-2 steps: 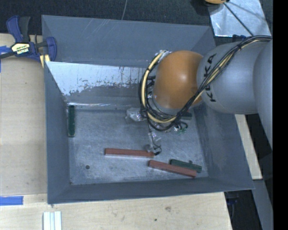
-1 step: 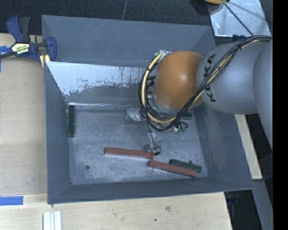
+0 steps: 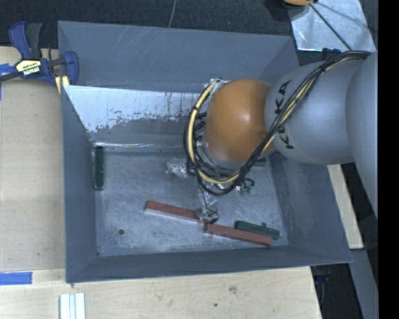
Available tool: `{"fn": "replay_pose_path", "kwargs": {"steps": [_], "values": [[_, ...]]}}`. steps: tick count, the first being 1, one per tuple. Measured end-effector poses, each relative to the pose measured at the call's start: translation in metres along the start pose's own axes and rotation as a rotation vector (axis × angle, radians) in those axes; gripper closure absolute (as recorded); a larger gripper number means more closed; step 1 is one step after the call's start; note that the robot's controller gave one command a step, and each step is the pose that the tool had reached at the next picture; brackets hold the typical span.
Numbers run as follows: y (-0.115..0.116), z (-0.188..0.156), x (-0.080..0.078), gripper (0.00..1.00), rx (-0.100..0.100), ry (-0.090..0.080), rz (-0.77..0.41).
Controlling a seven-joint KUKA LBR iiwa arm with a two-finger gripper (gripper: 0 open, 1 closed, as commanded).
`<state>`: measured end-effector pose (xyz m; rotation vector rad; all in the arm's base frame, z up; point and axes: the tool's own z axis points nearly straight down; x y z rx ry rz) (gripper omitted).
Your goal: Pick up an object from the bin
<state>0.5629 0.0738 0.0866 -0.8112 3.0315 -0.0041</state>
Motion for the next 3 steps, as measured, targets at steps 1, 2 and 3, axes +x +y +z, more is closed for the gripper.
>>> {"fn": "replay_pose_path", "kwargs": {"steps": [1,2,3], "values": [[0.032,0.014,-0.001,1.0,-0.002,-0.005,0.009],[0.032,0.014,-0.001,1.0,-0.002,-0.005,0.01],[0.052,-0.162,-0.009,1.0,-0.001,-0.007,-0.024]]}}
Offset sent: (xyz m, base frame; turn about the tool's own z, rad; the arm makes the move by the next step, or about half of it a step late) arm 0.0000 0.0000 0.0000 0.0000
